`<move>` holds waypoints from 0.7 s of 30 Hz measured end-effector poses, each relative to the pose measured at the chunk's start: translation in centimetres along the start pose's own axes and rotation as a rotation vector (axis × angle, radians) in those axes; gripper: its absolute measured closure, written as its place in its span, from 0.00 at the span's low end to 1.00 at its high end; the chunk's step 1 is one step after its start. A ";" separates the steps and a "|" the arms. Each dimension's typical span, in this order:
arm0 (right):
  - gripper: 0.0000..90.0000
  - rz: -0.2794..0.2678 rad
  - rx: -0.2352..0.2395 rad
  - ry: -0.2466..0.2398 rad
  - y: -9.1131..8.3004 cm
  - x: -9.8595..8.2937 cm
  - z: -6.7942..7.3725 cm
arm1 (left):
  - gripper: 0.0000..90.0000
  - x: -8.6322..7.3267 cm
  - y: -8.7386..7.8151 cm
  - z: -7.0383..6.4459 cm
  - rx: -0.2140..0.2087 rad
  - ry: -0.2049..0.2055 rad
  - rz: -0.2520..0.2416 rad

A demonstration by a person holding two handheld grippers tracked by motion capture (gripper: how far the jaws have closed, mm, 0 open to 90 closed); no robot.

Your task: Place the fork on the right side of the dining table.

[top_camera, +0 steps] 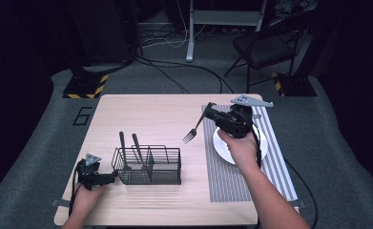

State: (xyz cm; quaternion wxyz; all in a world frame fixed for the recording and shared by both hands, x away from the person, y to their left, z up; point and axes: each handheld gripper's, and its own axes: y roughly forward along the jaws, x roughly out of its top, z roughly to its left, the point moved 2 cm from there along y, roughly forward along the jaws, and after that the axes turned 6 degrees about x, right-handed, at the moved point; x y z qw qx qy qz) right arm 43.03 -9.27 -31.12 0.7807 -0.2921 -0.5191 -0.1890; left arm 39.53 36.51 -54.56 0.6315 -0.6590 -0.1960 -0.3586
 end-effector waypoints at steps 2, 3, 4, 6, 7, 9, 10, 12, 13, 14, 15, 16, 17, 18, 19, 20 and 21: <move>0.97 0.000 -0.009 -0.001 -0.2 -0.3 -0.2 | 0.00 0.0 0.0 0.0 0.001 0.001 -0.001; 0.97 -0.001 -0.012 0.000 -0.2 -0.4 -0.2 | 0.00 0.0 0.0 0.0 0.000 0.000 0.000; 0.97 -0.004 -0.014 0.002 -0.3 -0.5 -0.3 | 0.00 0.0 0.0 0.0 0.000 0.000 0.000; 0.97 -0.003 -0.019 0.005 -0.5 -0.9 -0.4 | 0.00 0.0 0.0 0.0 0.000 0.000 0.000; 0.97 -0.002 -0.021 0.008 -0.6 -1.1 -0.4 | 0.00 0.0 0.0 0.0 0.000 0.000 0.000; 0.97 0.000 -0.026 0.006 -0.9 -1.5 -0.5 | 0.00 0.0 0.0 0.0 0.000 0.000 0.000; 0.97 0.000 -0.027 0.010 -1.0 -1.8 -0.5 | 0.00 0.0 0.0 0.0 0.000 0.000 0.000; 0.97 0.001 -0.033 0.013 -1.2 -2.2 -0.5 | 0.00 0.0 0.0 0.0 0.000 0.000 0.000; 0.97 0.001 -0.037 0.012 -1.4 -2.4 -0.6 | 0.00 0.0 0.0 0.0 0.000 0.000 0.000; 0.97 0.000 -0.045 0.009 -1.6 -2.7 -0.6 | 0.00 0.0 0.0 0.0 0.000 0.000 0.000; 0.97 0.000 -0.052 0.002 -1.7 -2.9 -0.6 | 0.00 0.0 0.0 0.0 0.000 0.000 0.000; 0.97 -0.001 -0.057 0.002 -1.9 -3.1 -0.7 | 0.00 0.0 0.0 0.0 0.000 0.000 0.000; 0.97 -0.003 -0.058 0.005 -2.1 -3.3 -0.7 | 0.00 0.0 0.0 0.0 0.000 0.000 0.000; 0.97 -0.004 -0.060 0.010 -2.2 -3.5 -0.8 | 0.00 0.0 0.0 0.0 0.000 0.000 0.000; 0.97 -0.005 -0.063 0.014 -2.4 -3.7 -0.9 | 0.00 0.0 0.0 0.0 0.000 0.000 0.000; 0.97 -0.006 -0.067 0.017 -2.5 -3.9 -1.0 | 0.00 0.0 0.0 0.0 0.000 0.000 0.000; 0.97 -0.007 -0.071 0.018 -2.7 -4.2 -1.1 | 0.00 0.0 0.0 0.0 0.000 0.000 0.000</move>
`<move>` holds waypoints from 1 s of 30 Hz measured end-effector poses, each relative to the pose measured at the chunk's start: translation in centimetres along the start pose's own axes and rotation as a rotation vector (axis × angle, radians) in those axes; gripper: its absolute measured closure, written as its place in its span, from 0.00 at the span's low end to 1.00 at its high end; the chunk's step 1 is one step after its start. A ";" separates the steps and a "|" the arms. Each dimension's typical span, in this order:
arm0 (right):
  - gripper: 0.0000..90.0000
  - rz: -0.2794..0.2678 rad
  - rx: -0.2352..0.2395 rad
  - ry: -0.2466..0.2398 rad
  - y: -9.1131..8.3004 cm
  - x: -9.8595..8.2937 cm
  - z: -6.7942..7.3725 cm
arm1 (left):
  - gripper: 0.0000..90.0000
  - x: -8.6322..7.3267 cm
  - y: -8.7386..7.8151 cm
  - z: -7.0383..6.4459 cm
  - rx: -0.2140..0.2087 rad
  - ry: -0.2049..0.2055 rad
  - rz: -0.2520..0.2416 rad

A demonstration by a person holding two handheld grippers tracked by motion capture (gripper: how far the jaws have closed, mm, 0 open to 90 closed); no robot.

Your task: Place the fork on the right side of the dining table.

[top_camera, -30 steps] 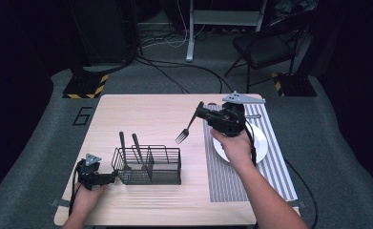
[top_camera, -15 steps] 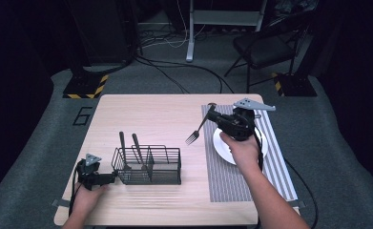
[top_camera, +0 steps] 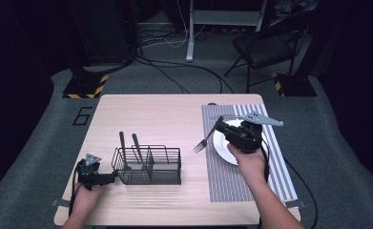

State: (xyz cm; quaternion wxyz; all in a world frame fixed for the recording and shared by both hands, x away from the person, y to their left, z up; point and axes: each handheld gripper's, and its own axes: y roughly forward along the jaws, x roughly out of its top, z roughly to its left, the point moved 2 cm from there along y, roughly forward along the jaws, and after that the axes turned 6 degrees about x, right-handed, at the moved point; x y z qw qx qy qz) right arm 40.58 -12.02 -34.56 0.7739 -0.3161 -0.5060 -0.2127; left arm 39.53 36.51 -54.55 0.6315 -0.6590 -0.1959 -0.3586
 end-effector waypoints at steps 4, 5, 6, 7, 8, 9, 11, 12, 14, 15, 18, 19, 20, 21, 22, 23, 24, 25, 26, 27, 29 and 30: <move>0.97 0.005 -0.011 0.015 -0.4 -1.0 -0.5 | 0.00 0.0 0.0 0.0 0.000 0.000 0.000; 0.97 0.005 -0.012 0.023 -0.5 -1.2 -0.6 | 0.00 0.0 0.0 0.0 0.000 0.000 0.000; 0.97 0.004 -0.014 0.026 -0.5 -1.5 -0.8 | 0.00 0.0 0.0 0.0 0.000 0.000 0.000; 0.97 0.003 -0.019 0.030 -0.6 -1.6 -0.9 | 0.00 0.0 0.0 0.0 0.000 0.000 0.000; 0.97 0.001 -0.020 0.035 -0.7 -1.8 -1.0 | 0.00 0.0 0.0 0.0 0.000 0.000 0.000; 0.97 0.002 -0.023 0.039 -0.8 -2.0 -1.1 | 0.00 0.0 0.0 0.0 0.001 0.001 -0.001; 0.97 0.002 -0.030 0.042 -1.0 -2.3 -1.3 | 0.00 0.0 0.0 0.0 0.000 0.000 0.000; 0.97 0.000 -0.034 0.045 -1.1 -2.4 -1.4 | 0.00 0.0 0.0 0.0 0.001 0.001 -0.001; 0.97 -0.006 -0.041 0.042 -1.3 -2.6 -1.6 | 0.00 0.0 0.0 0.0 0.000 0.000 0.000; 0.97 -0.004 -0.048 0.042 -1.4 -2.8 -1.6 | 0.00 0.0 0.0 0.0 0.000 0.000 -0.001; 0.97 -0.002 -0.061 0.033 -1.6 -3.4 -1.8 | 0.00 0.0 0.0 0.0 0.000 0.000 -0.001; 0.97 0.000 -0.064 0.036 -1.7 -3.6 -1.9 | 0.00 0.0 0.0 0.0 0.000 0.000 0.000; 0.97 0.002 -0.067 0.041 -1.8 -3.8 -2.0 | 0.00 0.0 0.0 0.0 0.000 0.000 0.000; 0.97 0.002 -0.070 0.048 -1.9 -4.1 -2.1 | 0.00 0.0 0.0 0.0 0.000 0.000 0.000; 0.97 0.003 -0.075 0.051 -2.0 -4.3 -2.2 | 0.00 0.0 0.0 0.0 0.000 0.000 0.000; 0.97 0.003 -0.077 0.056 -2.1 -4.6 -2.4 | 0.00 0.0 0.0 0.0 0.000 0.000 0.000; 0.97 0.003 -0.077 0.056 -2.1 -4.6 -2.4 | 0.00 0.0 0.0 0.0 0.000 0.000 0.000; 0.97 0.001 -0.086 0.064 -2.3 -5.0 -2.7 | 0.00 0.0 0.0 0.0 0.002 0.002 -0.003; 0.97 0.003 -0.089 0.066 -2.4 -5.1 -2.8 | 0.00 0.0 0.0 0.0 0.000 0.000 0.000; 0.97 0.003 -0.094 0.066 -2.5 -5.3 -2.8 | 0.00 0.0 0.0 0.0 0.000 0.000 -0.001; 0.97 0.004 -0.106 0.063 -2.7 -5.6 -2.9 | 0.00 0.0 0.0 0.0 0.001 0.001 -0.001; 0.97 0.004 -0.116 0.058 -2.8 -5.8 -2.9 | 0.00 0.0 0.0 0.0 0.001 0.000 -0.002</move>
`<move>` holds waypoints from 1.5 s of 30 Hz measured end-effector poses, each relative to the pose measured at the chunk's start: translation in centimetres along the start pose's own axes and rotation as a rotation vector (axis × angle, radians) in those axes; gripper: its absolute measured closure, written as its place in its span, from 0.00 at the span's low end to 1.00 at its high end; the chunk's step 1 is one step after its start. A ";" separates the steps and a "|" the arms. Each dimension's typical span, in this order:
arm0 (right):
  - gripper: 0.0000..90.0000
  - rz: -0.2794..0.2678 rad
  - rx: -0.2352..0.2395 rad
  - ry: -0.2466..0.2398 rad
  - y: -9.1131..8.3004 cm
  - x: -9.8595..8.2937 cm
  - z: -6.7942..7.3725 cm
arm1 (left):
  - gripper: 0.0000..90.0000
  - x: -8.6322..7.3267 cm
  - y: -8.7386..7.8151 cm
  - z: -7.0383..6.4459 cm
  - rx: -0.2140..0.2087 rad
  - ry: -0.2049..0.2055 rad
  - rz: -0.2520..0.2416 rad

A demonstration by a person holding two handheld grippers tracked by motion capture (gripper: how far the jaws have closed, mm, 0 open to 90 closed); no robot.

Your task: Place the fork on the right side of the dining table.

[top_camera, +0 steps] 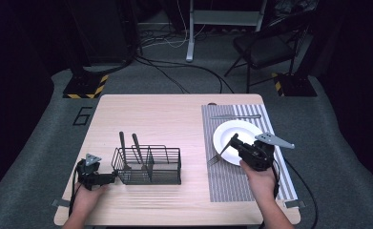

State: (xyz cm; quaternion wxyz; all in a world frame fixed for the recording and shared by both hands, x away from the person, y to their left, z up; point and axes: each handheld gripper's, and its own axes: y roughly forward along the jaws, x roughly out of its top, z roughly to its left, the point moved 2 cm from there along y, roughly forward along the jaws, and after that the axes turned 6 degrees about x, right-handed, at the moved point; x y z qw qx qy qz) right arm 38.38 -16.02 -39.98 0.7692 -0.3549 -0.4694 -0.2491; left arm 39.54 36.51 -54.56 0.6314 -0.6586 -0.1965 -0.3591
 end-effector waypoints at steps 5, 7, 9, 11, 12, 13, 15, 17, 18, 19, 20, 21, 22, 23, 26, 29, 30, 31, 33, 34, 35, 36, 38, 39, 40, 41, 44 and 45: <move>0.97 -0.001 -0.025 0.010 -0.5 -1.3 -0.3 | 0.00 0.0 0.0 0.0 0.000 0.000 0.001; 0.97 0.006 -0.030 0.019 -0.5 -1.8 -0.4 | 0.00 0.0 0.0 0.0 0.000 0.000 0.001; 0.97 0.007 -0.037 0.026 -0.6 -2.2 -0.6 | 0.00 0.0 0.0 0.0 0.001 0.002 -0.001; 0.97 0.009 -0.043 0.032 -0.6 -2.5 -0.7 | 0.00 0.0 0.0 0.0 0.000 -0.001 0.001; 0.97 0.013 -0.051 0.027 -0.7 -2.6 -0.8 | 0.00 0.0 0.0 0.0 -0.001 -0.001 0.001; 0.97 0.013 -0.055 0.030 -0.7 -2.7 -0.8 | 0.00 0.0 0.0 0.0 -0.001 0.000 0.001; 0.97 0.013 -0.063 0.027 -0.8 -2.9 -0.9 | 0.00 0.0 0.0 0.0 0.000 -0.001 0.001; 0.97 0.013 -0.069 0.032 -1.0 -3.1 -1.0 | 0.00 0.0 0.0 0.0 0.000 0.000 0.001; 0.97 0.012 -0.072 0.034 -1.1 -3.1 -1.0 | 0.00 0.0 0.0 0.0 -0.001 0.000 0.001; 0.97 0.012 -0.076 0.036 -1.1 -3.2 -1.1 | 0.00 0.0 0.0 0.0 -0.001 0.000 0.001; 0.97 0.013 -0.078 0.037 -1.2 -3.3 -1.1 | 0.00 0.0 0.0 0.0 0.000 0.000 0.001; 0.97 0.013 -0.079 0.036 -1.2 -3.4 -1.2 | 0.00 0.0 0.0 0.0 0.000 0.000 0.001; 0.97 0.011 -0.079 0.045 -1.3 -3.4 -1.2 | 0.00 0.0 0.0 0.0 0.000 -0.001 0.001; 0.97 0.010 -0.082 0.048 -1.4 -3.5 -1.3 | 0.00 0.0 0.0 0.0 0.000 0.000 0.001; 0.97 0.005 -0.082 0.080 -1.7 -3.8 -1.6 | 0.00 0.0 0.0 0.0 0.000 0.000 0.001; 0.97 0.004 -0.089 0.097 -1.9 -4.1 -1.9 | 0.00 0.0 0.0 0.0 0.000 0.000 0.001; 0.97 0.001 -0.086 0.098 -2.0 -4.2 -2.0 | 0.00 0.0 0.0 0.0 0.000 0.000 0.001; 0.96 -0.002 -0.085 0.104 -2.1 -4.3 -2.1 | 0.00 0.0 0.0 0.0 0.000 0.001 0.001; 0.96 -0.009 -0.088 0.128 -2.3 -4.5 -2.4 | 0.00 0.0 0.0 0.0 0.000 0.001 0.000; 0.96 -0.009 -0.085 0.126 -2.4 -4.6 -2.6 | 0.00 0.0 0.0 0.0 0.001 0.001 -0.001; 0.96 -0.016 -0.083 0.145 -2.5 -4.7 -2.7 | 0.00 0.0 0.0 0.0 0.001 0.001 0.000; 0.96 -0.021 -0.079 0.154 -2.6 -4.8 -2.9 | 0.00 0.0 0.0 0.0 0.001 0.001 0.000; 0.96 -0.034 -0.071 0.182 -2.8 -5.1 -3.2 | 0.00 0.0 0.0 0.0 0.001 0.001 0.000; 0.96 -0.039 -0.068 0.194 -2.8 -5.2 -3.5 | 0.00 0.0 0.0 0.0 0.001 0.001 0.000; 0.96 -0.043 -0.069 0.208 -3.0 -5.4 -3.7 | 0.00 0.0 0.0 0.0 0.000 0.001 0.000; 0.96 -0.046 -0.067 0.225 -3.0 -5.5 -4.0 | 0.00 0.0 0.0 0.0 0.000 0.001 0.000; 0.96 -0.051 -0.069 0.250 -3.2 -5.7 -4.4 | 0.00 0.0 0.0 0.0 0.000 0.000 0.000; 0.95 -0.057 -0.075 0.257 -3.4 -5.9 -4.7 | 0.00 0.0 0.0 0.0 0.001 0.001 0.000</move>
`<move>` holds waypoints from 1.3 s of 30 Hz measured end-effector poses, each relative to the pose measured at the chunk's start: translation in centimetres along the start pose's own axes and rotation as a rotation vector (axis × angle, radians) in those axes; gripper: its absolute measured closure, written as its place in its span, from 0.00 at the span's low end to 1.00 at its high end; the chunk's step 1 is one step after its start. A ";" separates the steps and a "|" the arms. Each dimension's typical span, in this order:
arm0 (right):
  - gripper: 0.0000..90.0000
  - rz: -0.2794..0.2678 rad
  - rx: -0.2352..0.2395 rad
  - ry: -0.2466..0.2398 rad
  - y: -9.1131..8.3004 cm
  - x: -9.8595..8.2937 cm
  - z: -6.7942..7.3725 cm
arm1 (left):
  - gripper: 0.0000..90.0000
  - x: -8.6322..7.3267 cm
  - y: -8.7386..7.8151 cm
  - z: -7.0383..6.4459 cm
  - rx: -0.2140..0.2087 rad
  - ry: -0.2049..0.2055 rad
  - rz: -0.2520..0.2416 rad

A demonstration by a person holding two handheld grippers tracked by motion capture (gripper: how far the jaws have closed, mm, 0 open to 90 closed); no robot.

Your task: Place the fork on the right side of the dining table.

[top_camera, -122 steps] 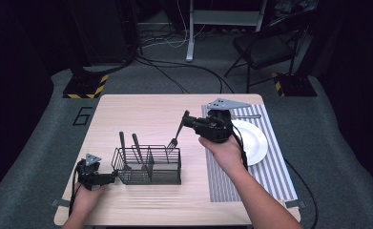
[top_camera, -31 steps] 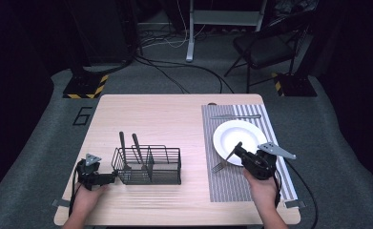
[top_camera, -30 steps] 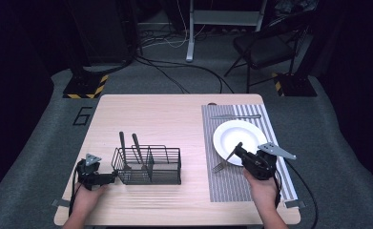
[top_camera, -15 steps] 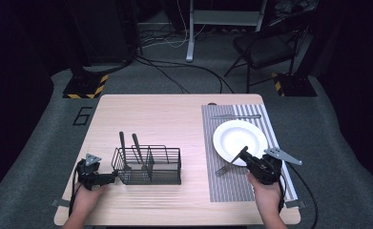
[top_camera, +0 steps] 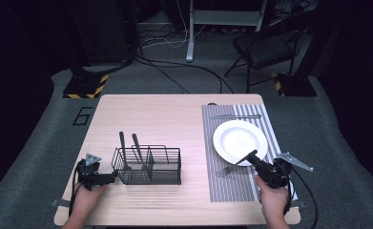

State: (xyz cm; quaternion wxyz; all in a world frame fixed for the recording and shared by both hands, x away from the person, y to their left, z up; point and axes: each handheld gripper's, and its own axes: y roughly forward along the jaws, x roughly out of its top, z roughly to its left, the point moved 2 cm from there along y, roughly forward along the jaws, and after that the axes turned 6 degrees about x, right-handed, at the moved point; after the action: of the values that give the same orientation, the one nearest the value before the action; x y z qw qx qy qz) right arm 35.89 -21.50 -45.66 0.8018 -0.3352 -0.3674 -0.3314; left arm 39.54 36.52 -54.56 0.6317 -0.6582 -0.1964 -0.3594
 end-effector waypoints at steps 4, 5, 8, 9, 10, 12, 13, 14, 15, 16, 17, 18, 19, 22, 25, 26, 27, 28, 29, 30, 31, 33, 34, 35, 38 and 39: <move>0.95 -0.010 0.002 0.001 -0.3 -0.2 -0.4 | 0.00 0.0 0.0 0.0 -0.001 -0.001 0.001; 0.95 -0.014 0.007 0.002 -0.3 -0.3 -0.5 | 0.00 0.0 0.0 0.0 -0.001 -0.001 0.001; 0.95 -0.028 0.017 0.003 -0.4 -0.6 -0.8 | 0.00 0.0 0.0 0.0 0.000 0.000 0.000; 0.94 -0.030 0.018 0.002 -0.5 -0.6 -0.9 | 0.00 0.0 0.0 0.0 -0.001 -0.002 0.001; 0.94 -0.036 0.017 0.001 -0.5 -0.6 -1.0 | 0.00 0.0 0.0 0.0 -0.001 -0.001 0.001; 0.92 -0.045 0.016 0.001 -0.6 -0.7 -1.3 | 0.00 0.0 0.0 0.0 -0.001 -0.001 0.001; 0.92 -0.051 0.015 0.000 -0.7 -0.7 -1.4 | 0.00 0.0 0.0 0.0 0.000 0.000 0.000; 0.92 -0.056 0.016 -0.001 -0.8 -0.7 -1.5 | 0.00 0.0 0.0 0.0 -0.001 -0.001 0.001; 0.92 -0.056 0.020 -0.002 -0.8 -0.7 -1.7 | 0.00 0.0 0.0 0.0 0.001 0.001 -0.001; 0.91 -0.056 0.014 -0.005 -0.8 -0.7 -2.0 | 0.00 0.0 0.0 0.0 -0.001 -0.001 0.002; 0.91 -0.056 0.014 -0.005 -0.8 -0.7 -2.0 | 0.00 0.0 0.0 0.0 -0.001 -0.001 0.002; 0.90 -0.055 0.010 -0.001 -0.9 -0.9 -2.5 | 0.00 0.0 0.0 0.0 -0.001 -0.001 0.001; 0.90 -0.055 0.010 0.004 -0.9 -1.0 -2.7 | 0.00 0.0 0.0 0.0 -0.001 -0.001 0.001; 0.89 -0.050 0.003 0.018 -0.9 -1.1 -3.3 | 0.00 0.0 0.0 0.0 -0.001 -0.001 0.002; 0.89 -0.047 0.006 0.006 -1.0 -1.2 -3.8 | 0.00 0.0 0.0 0.0 -0.001 -0.001 0.001; 0.89 -0.047 0.011 0.000 -1.0 -1.3 -3.9 | 0.00 0.0 0.0 0.0 -0.001 -0.001 0.001; 0.89 -0.044 0.015 0.004 -1.1 -1.3 -4.0 | 0.00 0.0 0.0 0.0 -0.001 -0.001 0.001; 0.88 -0.042 0.017 0.006 -1.1 -1.4 -4.3 | 0.00 0.0 0.0 0.0 0.000 -0.001 0.000; 0.88 -0.038 0.014 0.014 -1.1 -1.5 -4.5 | 0.00 0.0 0.0 0.0 0.000 0.000 0.000; 0.88 -0.037 0.014 0.020 -1.2 -1.6 -4.7 | 0.00 0.0 0.0 0.0 0.000 -0.001 0.000; 0.88 -0.038 0.011 0.032 -1.2 -1.7 -5.0 | 0.00 0.0 0.0 0.0 0.000 -0.001 0.001; 0.88 -0.041 0.015 0.067 -1.3 -2.0 -5.3 | 0.00 0.0 0.0 0.0 -0.001 -0.002 0.001; 0.88 -0.042 0.014 0.085 -1.3 -2.1 -5.4 | 0.00 0.0 0.0 0.0 0.000 -0.001 0.001; 0.88 -0.043 0.016 0.096 -1.3 -2.1 -5.6 | 0.00 0.0 0.0 0.0 0.000 -0.001 0.001; 0.89 -0.048 0.027 0.146 -1.3 -2.3 -5.9 | 0.00 0.0 0.0 0.0 0.000 -0.001 0.000; 0.89 -0.051 0.030 0.154 -1.3 -2.3 -6.0 | 0.00 0.0 0.0 0.0 0.000 -0.001 0.000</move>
State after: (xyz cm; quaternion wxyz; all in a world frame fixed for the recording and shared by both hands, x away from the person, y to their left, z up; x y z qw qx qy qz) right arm 35.86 -26.27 -50.21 0.8238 -0.2873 -0.3178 -0.3712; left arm 39.54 36.51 -54.56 0.6317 -0.6582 -0.1966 -0.3591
